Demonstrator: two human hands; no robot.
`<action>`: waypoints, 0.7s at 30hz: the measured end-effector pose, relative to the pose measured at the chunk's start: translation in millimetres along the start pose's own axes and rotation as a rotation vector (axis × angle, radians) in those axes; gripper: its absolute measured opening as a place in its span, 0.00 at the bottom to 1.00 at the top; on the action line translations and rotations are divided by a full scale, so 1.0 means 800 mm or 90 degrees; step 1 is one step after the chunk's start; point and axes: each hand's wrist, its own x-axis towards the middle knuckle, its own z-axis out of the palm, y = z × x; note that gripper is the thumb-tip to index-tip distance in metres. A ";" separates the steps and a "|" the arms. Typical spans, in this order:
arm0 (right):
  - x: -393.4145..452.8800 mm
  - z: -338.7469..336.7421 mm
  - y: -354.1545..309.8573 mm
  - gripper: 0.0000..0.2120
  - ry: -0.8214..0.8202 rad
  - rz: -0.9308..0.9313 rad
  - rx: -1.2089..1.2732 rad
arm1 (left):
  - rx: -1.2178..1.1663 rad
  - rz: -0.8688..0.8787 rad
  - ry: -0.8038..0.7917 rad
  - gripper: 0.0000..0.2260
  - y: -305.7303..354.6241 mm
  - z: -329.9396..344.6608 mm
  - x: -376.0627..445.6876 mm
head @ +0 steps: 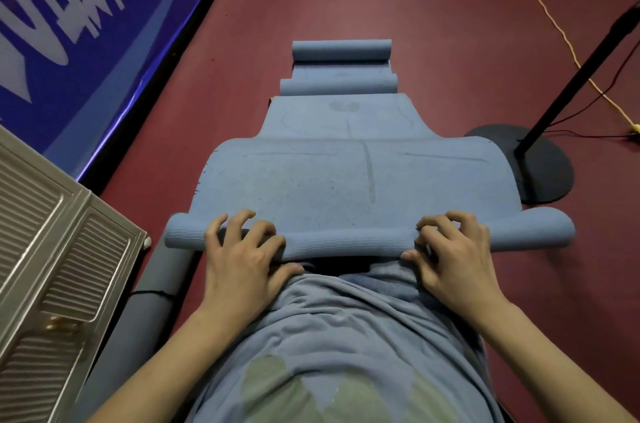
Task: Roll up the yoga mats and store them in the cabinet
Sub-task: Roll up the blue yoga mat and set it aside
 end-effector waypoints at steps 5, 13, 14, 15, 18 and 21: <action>0.010 0.002 0.003 0.11 -0.005 0.016 -0.023 | -0.045 0.017 0.007 0.17 -0.004 0.004 0.013; 0.025 -0.006 0.005 0.15 -0.082 0.011 -0.073 | 0.045 0.055 -0.016 0.16 -0.002 0.017 0.048; 0.026 -0.006 0.005 0.15 -0.085 0.001 -0.076 | 0.049 0.047 -0.025 0.16 -0.002 0.017 0.053; 0.027 -0.005 0.006 0.15 -0.083 -0.001 -0.074 | 0.047 0.032 -0.040 0.16 -0.003 0.017 0.057; 0.031 0.004 0.003 0.15 -0.077 0.018 -0.073 | 0.005 -0.027 -0.107 0.18 -0.006 0.015 0.072; 0.031 0.015 0.000 0.14 -0.062 0.038 -0.062 | -0.055 -0.063 -0.182 0.21 -0.009 0.010 0.087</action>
